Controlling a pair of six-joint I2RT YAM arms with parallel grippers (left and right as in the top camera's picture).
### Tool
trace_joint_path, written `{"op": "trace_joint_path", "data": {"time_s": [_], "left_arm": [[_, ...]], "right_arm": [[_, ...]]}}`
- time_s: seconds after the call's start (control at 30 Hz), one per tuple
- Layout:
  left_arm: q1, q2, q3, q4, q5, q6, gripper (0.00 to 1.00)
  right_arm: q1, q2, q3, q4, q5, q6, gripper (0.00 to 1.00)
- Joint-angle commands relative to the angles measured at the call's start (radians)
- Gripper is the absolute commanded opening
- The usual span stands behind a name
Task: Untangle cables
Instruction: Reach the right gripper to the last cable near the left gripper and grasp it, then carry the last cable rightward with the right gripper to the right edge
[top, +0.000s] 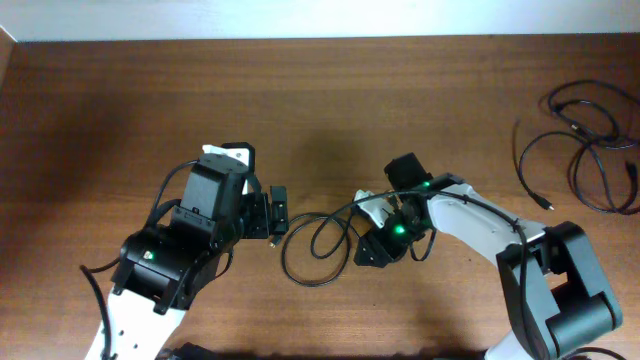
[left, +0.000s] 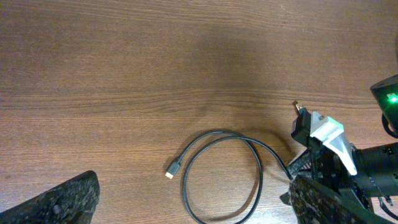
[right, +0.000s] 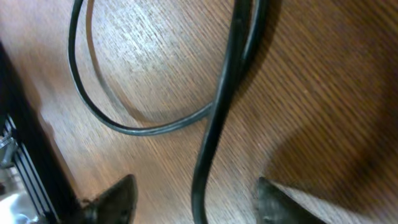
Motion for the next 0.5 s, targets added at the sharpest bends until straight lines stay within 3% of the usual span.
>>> {"op": "trace_joint_path", "data": {"time_s": [0.0,0.07,0.47], "left_arm": [[0.000,0.003,0.006,0.001,-0.014,0.019,0.99],[0.000,0.003,0.006,0.001,-0.014,0.019,0.99],[0.000,0.003,0.006,0.001,-0.014,0.019,0.99]], "right_arm": [[0.022,0.002,-0.005,0.001,-0.013,-0.013,0.28],[0.021,0.002,-0.005,0.000,-0.013,-0.013,0.06],[0.019,0.002,-0.003,0.008,0.022,-0.012,0.04]]}}
